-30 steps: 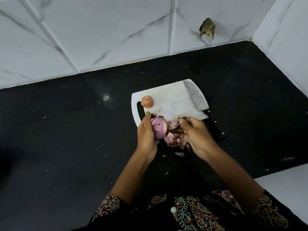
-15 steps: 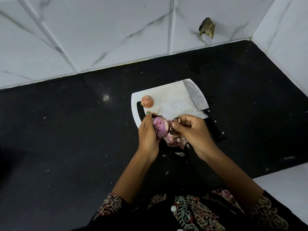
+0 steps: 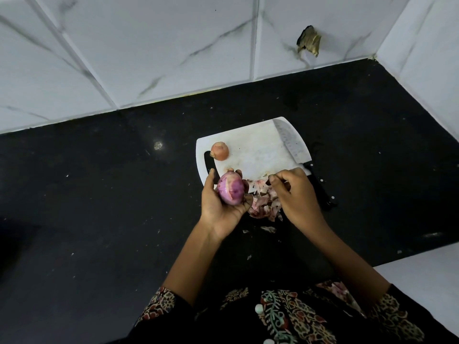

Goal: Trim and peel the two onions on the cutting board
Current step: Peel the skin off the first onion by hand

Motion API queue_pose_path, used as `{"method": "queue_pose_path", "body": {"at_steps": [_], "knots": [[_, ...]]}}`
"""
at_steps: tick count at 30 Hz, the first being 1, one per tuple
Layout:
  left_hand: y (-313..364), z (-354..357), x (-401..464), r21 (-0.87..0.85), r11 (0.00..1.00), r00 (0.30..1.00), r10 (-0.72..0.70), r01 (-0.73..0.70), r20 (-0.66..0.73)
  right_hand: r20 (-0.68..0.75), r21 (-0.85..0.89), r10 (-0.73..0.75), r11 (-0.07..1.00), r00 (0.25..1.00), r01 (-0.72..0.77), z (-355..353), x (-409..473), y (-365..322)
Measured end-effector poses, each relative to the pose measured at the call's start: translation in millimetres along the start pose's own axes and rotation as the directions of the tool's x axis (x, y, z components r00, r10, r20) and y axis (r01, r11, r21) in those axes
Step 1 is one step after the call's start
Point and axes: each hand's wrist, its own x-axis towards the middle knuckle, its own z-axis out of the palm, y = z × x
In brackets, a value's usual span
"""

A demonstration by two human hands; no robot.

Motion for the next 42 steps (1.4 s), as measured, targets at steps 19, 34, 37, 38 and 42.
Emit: {"method": "queue_pose_path", "body": {"at_steps": [19, 34, 37, 38, 42], "knots": [[-16, 4, 4, 0.632, 0.395, 0.687, 0.655, -0.666, 0.315, 0.223, 0.254, 0.072, 0.958, 0.972, -0.13, -12, -5, -46], [-13, 2, 8, 0.679, 0.412, 0.687, 0.703, -0.607, 0.187, 0.241, 0.444, 0.095, 0.874, 0.966, -0.197, -9, -6, -38], [-14, 1, 8, 0.675, 0.398, 0.678, 0.705, -0.621, 0.208, 0.206, 0.351, 0.049, 0.929, 0.977, -0.12, -5, -9, -38], [-15, 1, 8, 0.674, 0.378, 0.665, 0.712, -0.634, 0.226, 0.185, 0.349, 0.059, 0.929, 0.981, -0.122, -3, -10, -38], [-14, -1, 10, 0.674, 0.352, 0.645, 0.724, -0.65, 0.244, 0.191, 0.412, 0.087, 0.897, 0.978, -0.161, -4, -10, -39]]}}
